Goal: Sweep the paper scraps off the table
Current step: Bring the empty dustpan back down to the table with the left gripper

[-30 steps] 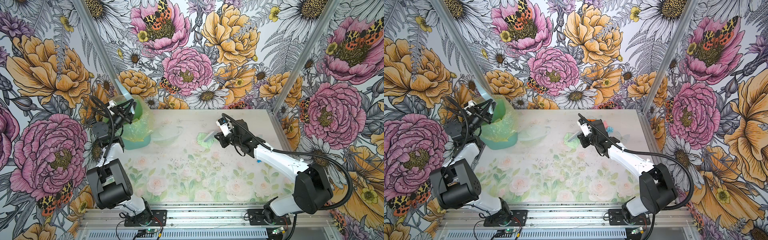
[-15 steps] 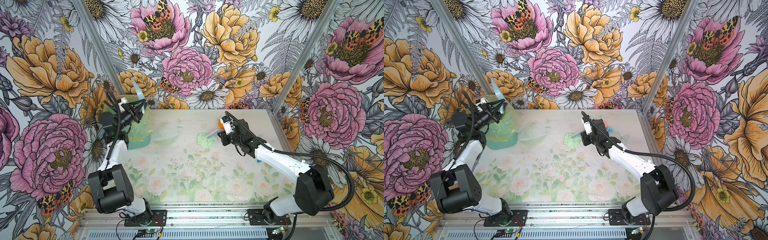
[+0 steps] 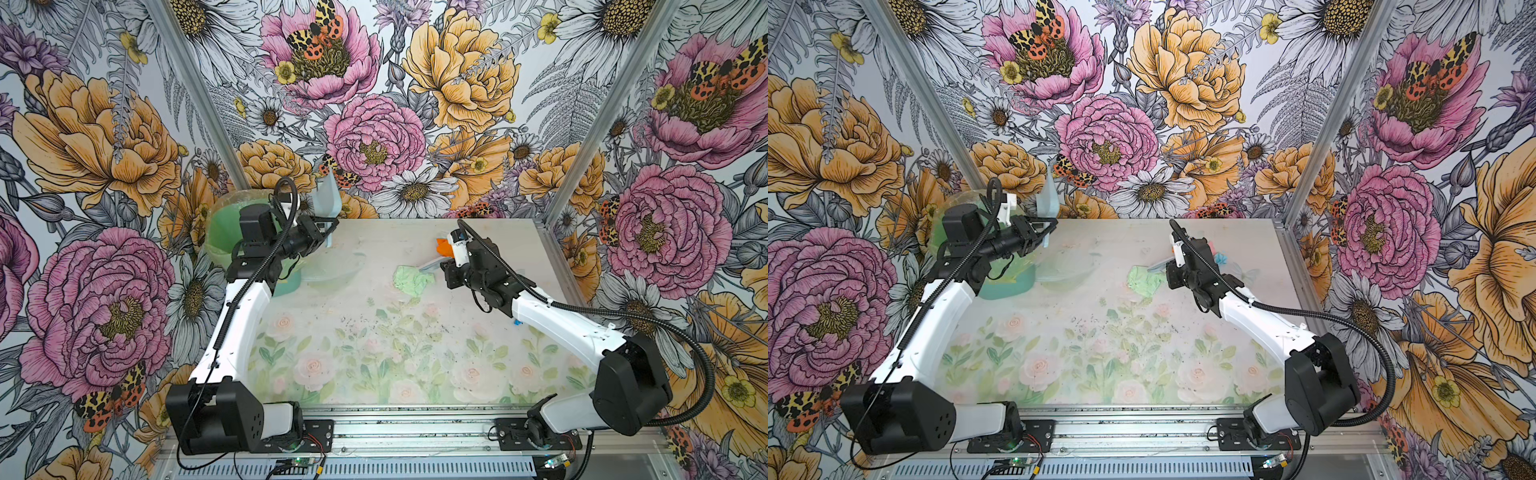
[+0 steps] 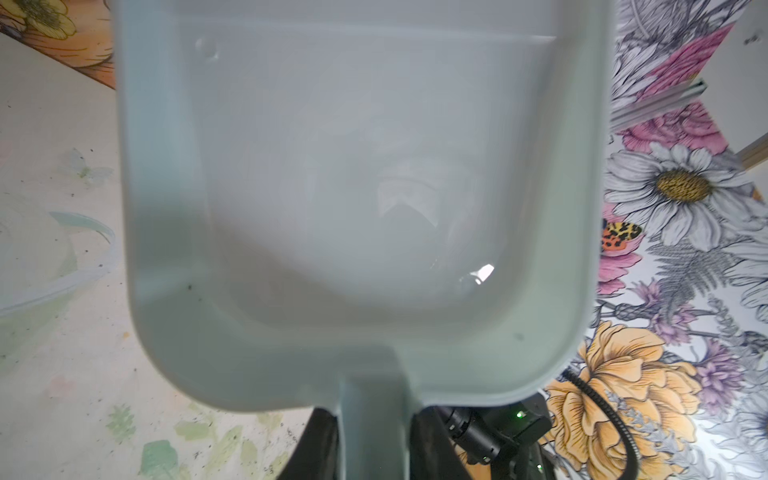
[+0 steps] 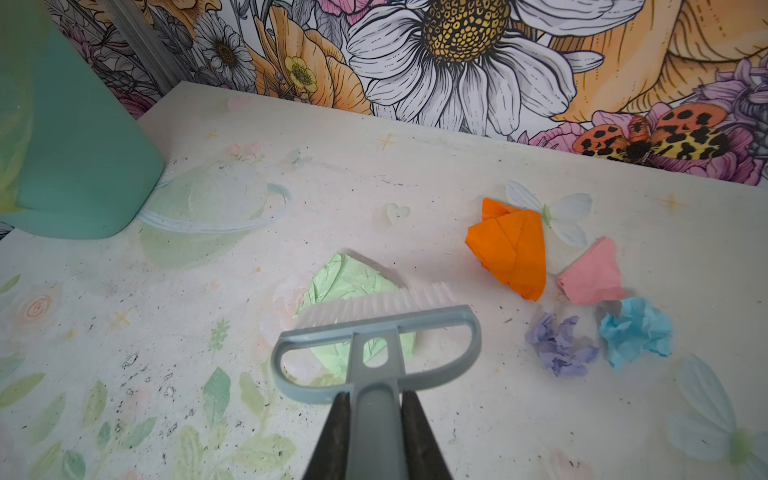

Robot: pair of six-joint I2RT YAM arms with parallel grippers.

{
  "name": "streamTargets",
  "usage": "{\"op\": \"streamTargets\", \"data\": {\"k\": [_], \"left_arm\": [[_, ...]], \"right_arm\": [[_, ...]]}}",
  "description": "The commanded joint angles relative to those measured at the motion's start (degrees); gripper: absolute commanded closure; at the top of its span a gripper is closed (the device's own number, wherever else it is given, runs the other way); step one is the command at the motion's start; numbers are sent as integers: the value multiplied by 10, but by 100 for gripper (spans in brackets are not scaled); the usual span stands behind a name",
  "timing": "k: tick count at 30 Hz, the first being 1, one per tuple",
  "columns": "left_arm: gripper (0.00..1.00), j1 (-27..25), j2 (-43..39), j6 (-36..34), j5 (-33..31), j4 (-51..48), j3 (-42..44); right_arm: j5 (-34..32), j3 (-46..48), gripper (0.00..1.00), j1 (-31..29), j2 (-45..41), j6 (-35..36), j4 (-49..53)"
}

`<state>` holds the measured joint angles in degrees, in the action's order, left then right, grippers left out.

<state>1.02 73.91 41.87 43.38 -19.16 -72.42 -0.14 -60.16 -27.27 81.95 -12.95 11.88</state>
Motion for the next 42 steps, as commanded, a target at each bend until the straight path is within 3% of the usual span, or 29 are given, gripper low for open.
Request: {"op": "streamTargets", "data": {"k": [1,11,18,27,42], "left_arm": [[100,-22,-30,-123,-89,-85,1],[100,-158,-78,-209,-280,-126,45],[100,-260,-59,-249,-384,-146,54],[100,-339,-13,-252,-429,-151,79],[100,-390,54,-234,-465,-155,118]], "right_arm": [[-38,-7,100,5,-17,-40,3],[-51,-24,100,8,-6,-113,2],[-57,-31,100,8,4,-150,4],[-111,-37,100,5,5,-168,41],[-142,-61,100,-12,26,-140,51]]}}
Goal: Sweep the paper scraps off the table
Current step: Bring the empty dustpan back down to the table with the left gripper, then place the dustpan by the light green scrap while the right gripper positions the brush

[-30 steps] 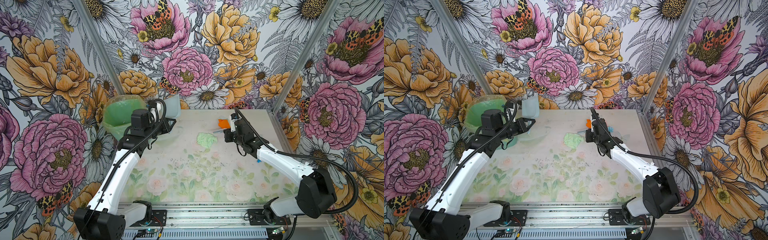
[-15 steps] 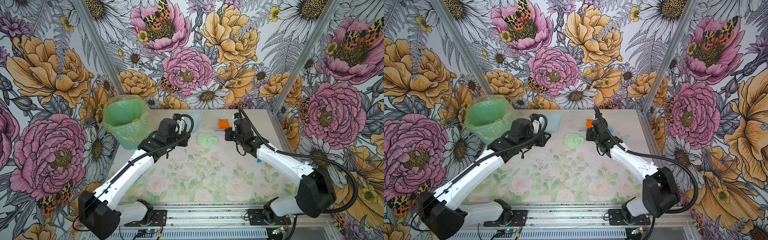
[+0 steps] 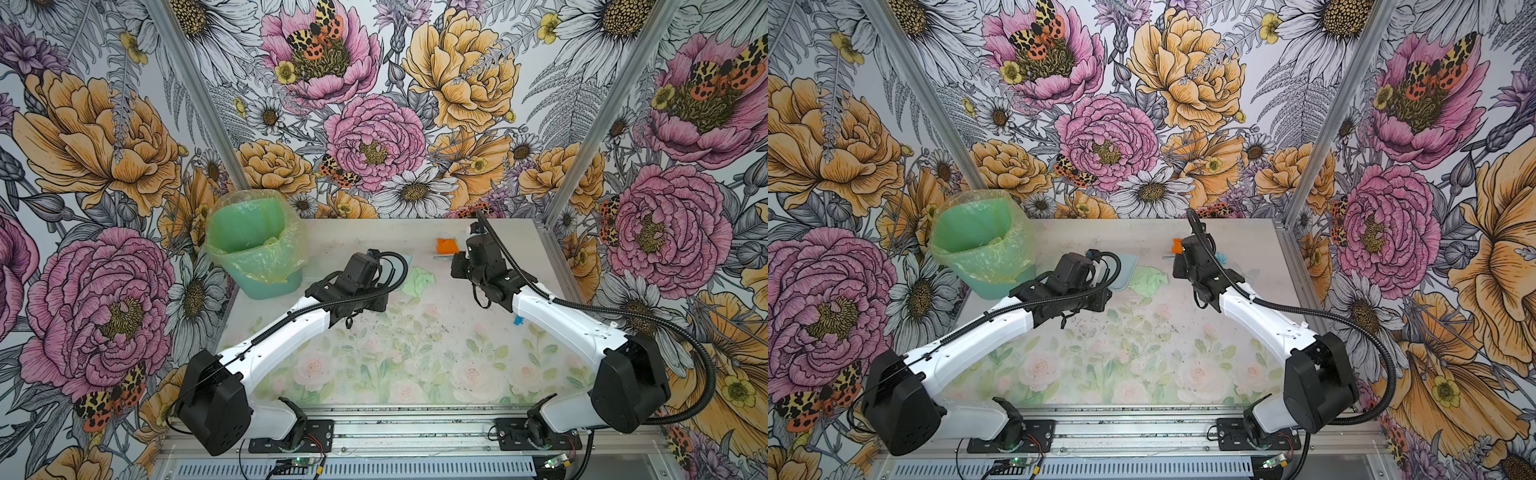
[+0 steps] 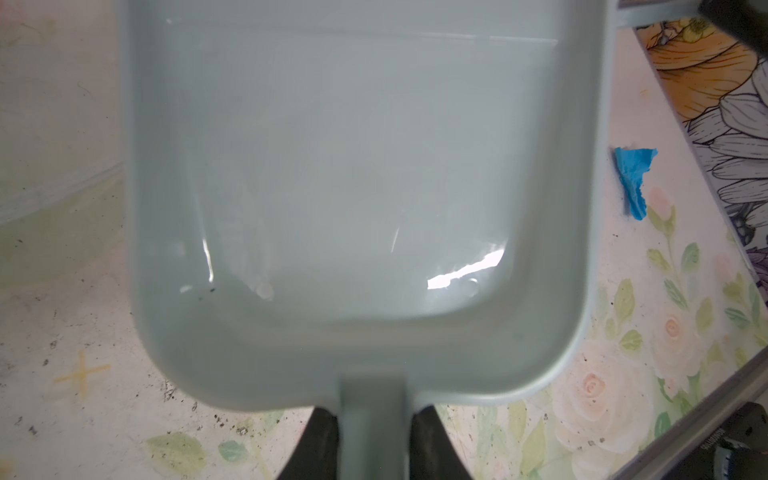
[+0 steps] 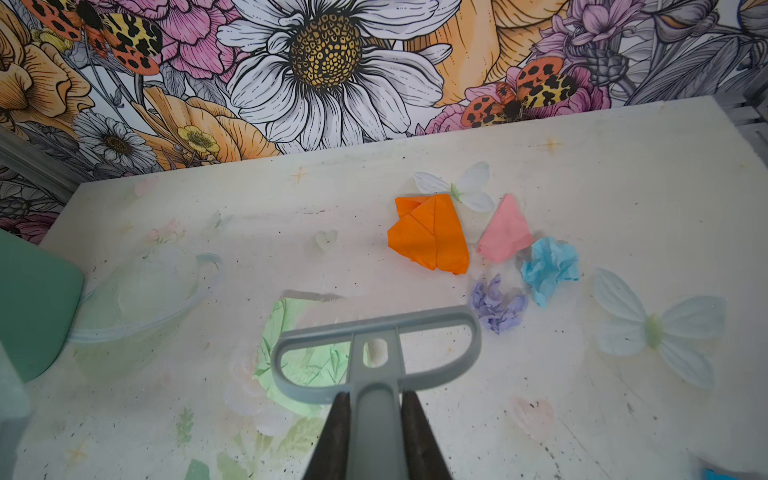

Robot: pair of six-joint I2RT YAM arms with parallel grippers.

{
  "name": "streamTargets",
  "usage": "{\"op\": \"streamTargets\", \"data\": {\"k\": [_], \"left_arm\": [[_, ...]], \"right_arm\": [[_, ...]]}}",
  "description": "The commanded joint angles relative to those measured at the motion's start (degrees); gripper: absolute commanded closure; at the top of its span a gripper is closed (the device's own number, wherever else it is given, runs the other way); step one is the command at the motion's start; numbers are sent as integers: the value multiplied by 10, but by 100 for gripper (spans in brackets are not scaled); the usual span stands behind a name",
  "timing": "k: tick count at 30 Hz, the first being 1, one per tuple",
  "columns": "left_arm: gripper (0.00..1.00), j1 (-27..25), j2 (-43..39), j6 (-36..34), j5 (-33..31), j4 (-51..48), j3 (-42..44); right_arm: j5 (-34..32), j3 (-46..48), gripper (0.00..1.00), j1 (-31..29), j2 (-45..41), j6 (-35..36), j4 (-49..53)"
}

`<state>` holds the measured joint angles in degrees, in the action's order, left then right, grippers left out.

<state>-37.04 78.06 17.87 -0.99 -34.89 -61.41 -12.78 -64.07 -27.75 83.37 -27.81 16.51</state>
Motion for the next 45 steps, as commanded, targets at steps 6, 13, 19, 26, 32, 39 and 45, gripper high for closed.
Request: {"op": "streamTargets", "data": {"k": [6,13,19,26,32,39,45], "left_arm": [[100,-39,63,15,-42,4,10],[100,-63,96,42,-80,4,36],[100,-71,95,71,-105,7,73],[100,-74,102,92,-106,13,99],[100,-74,124,82,-98,12,91],[100,-74,142,64,-80,12,86],[100,-74,152,59,-78,12,82]], "right_arm": [[-23,-31,100,-21,37,21,11],[-21,-33,100,-24,61,45,14],[-25,-43,100,-24,83,74,13],[-19,-54,100,-24,104,93,13],[-16,-62,100,-25,120,101,13],[-10,-60,100,-25,129,110,13],[-1,-63,100,-26,141,111,13]]}}
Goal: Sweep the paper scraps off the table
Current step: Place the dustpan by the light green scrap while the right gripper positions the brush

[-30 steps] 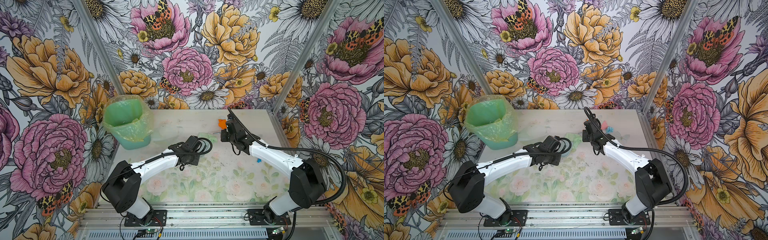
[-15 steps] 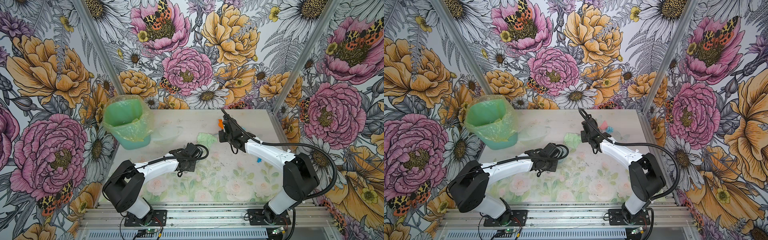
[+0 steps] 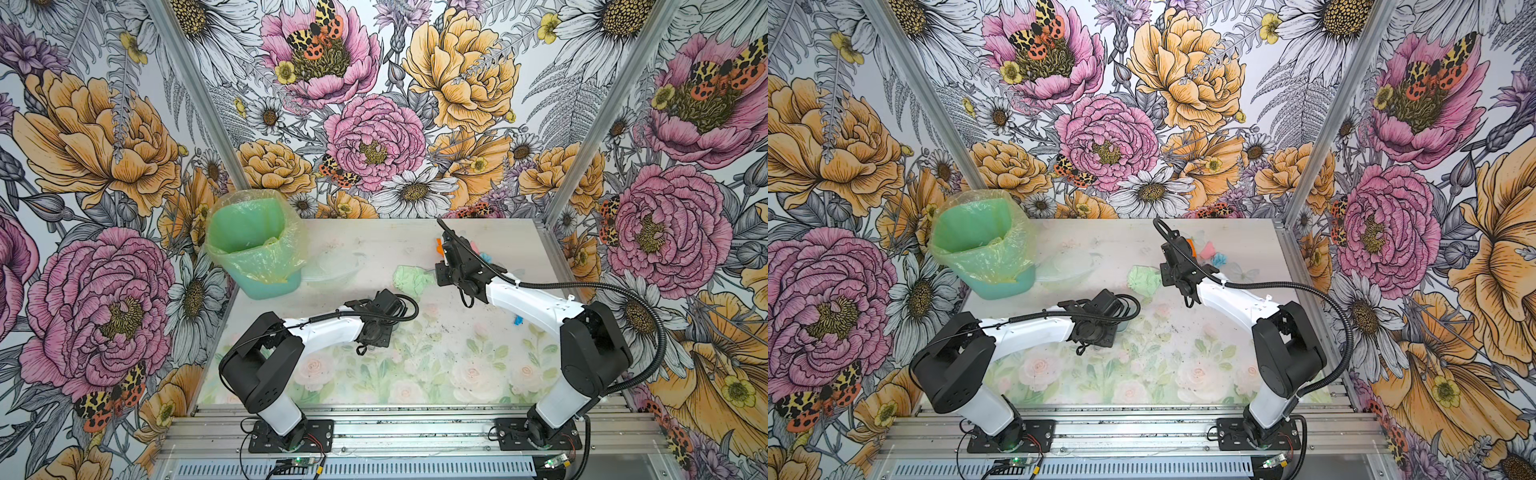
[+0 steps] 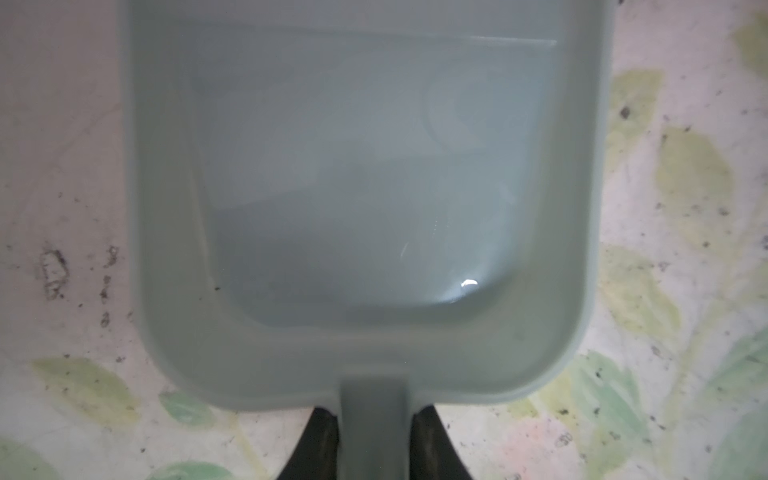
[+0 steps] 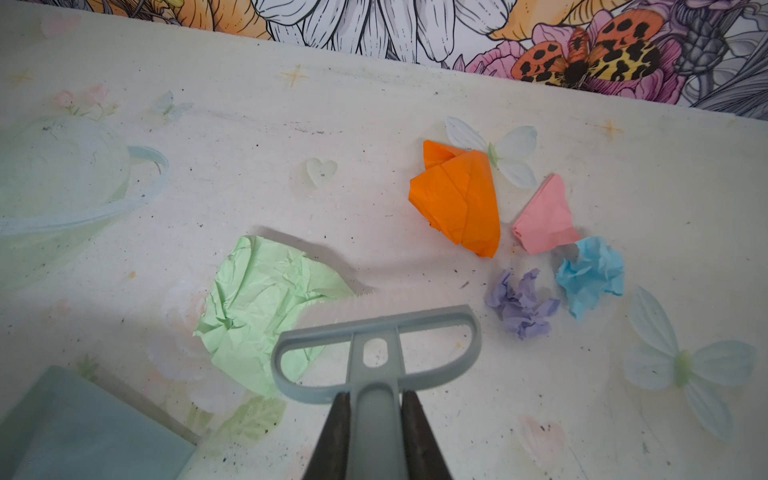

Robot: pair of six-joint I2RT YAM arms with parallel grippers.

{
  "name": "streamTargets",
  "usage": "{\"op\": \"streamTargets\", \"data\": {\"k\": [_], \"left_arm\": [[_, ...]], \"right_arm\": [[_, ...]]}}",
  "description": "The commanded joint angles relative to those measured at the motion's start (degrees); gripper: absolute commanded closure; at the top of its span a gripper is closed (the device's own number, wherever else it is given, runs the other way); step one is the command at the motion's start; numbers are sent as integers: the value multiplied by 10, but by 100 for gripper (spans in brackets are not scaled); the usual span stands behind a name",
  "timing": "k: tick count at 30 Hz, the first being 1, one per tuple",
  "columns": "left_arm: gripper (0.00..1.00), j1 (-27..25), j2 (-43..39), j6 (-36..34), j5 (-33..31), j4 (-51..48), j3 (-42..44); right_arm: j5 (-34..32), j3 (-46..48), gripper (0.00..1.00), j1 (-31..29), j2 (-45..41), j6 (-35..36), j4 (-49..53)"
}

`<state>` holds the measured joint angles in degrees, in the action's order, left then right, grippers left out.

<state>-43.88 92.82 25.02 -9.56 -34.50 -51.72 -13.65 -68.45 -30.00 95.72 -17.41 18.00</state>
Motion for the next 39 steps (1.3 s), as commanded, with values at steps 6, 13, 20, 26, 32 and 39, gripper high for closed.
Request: {"op": "streamTargets", "data": {"k": [6,13,20,26,32,39], "left_arm": [[100,-6,18,-12,9,9,-23],[100,-9,19,-10,3,11,-24],[100,-9,17,-11,2,18,-19],[100,-9,12,-12,4,28,-12],[100,-10,7,-13,5,30,-10],[100,-13,-3,-12,6,29,-3]], "right_arm": [[22,-27,100,-16,40,18,-2],[30,-19,100,-42,45,37,-2],[59,19,100,-57,17,60,-1],[115,60,100,-67,-16,88,-1],[151,93,100,-67,-51,81,-1],[131,81,100,-67,-65,86,-2]]}}
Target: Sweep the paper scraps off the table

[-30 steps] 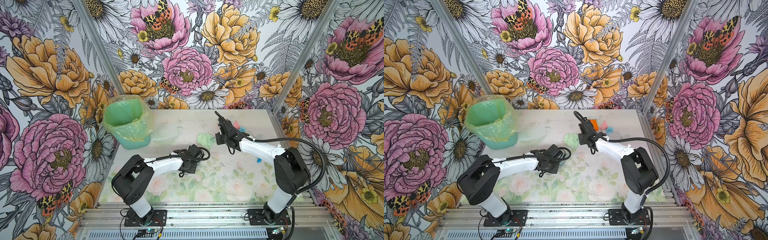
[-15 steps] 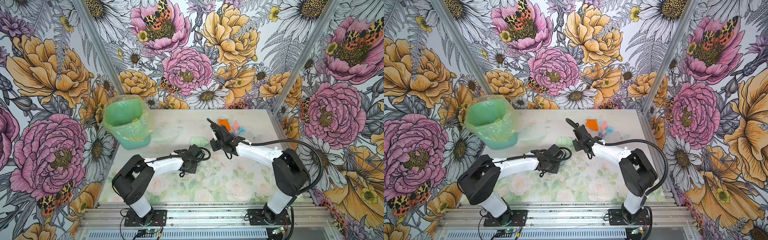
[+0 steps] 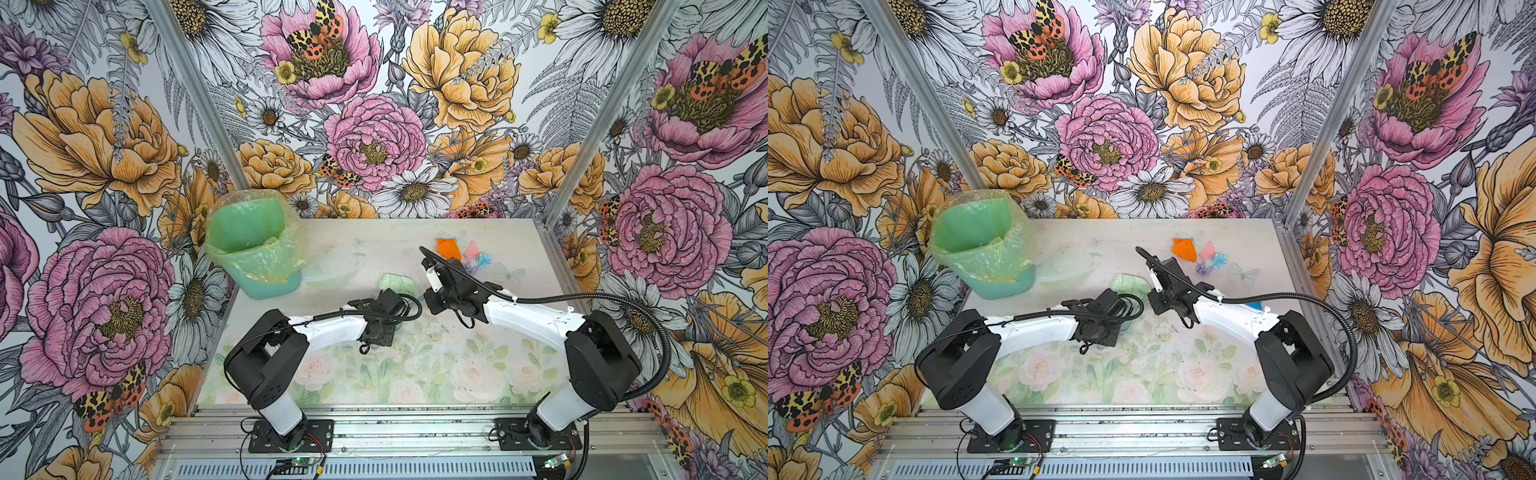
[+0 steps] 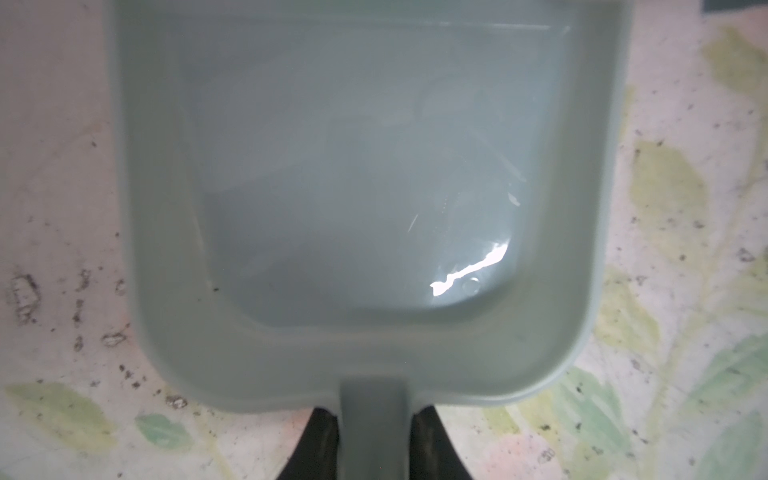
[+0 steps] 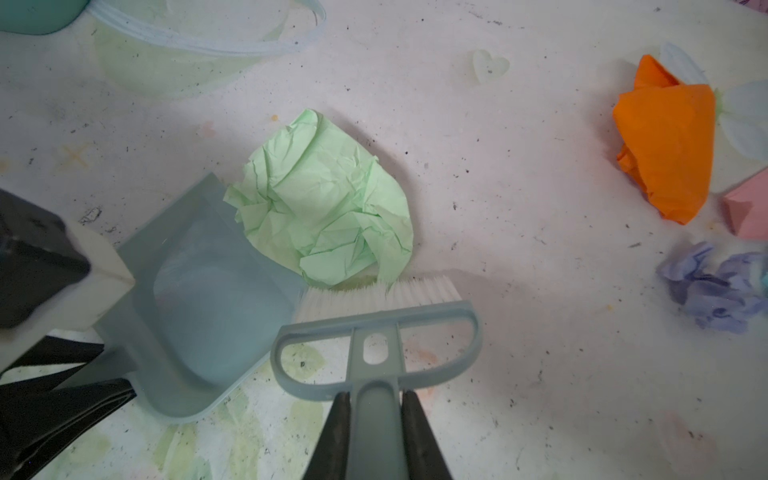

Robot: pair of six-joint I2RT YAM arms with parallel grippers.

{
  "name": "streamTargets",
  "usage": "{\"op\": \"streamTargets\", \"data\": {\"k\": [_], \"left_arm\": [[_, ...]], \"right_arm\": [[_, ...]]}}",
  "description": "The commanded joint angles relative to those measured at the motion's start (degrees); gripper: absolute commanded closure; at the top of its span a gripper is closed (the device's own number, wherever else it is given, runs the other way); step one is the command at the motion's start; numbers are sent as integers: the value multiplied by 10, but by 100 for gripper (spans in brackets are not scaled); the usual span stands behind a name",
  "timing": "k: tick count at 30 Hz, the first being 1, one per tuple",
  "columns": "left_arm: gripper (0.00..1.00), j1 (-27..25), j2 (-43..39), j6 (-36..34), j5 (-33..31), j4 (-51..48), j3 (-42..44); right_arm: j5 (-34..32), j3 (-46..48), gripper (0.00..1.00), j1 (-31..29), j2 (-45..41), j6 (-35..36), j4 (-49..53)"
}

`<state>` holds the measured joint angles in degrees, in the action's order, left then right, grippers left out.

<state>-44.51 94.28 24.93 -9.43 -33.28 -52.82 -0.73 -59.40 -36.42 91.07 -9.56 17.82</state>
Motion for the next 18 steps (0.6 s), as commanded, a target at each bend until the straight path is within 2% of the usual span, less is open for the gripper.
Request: {"op": "streamTargets", "data": {"k": [1,11,18], "left_arm": [[100,-7,-20,-10,3,17,10],[100,-8,-41,-11,21,9,24],[100,-8,-40,-23,31,-6,13]], "right_arm": [[-1,-14,100,-3,-18,11,-1],[-24,-80,100,14,-2,39,0],[-58,-128,100,36,46,37,0]]}}
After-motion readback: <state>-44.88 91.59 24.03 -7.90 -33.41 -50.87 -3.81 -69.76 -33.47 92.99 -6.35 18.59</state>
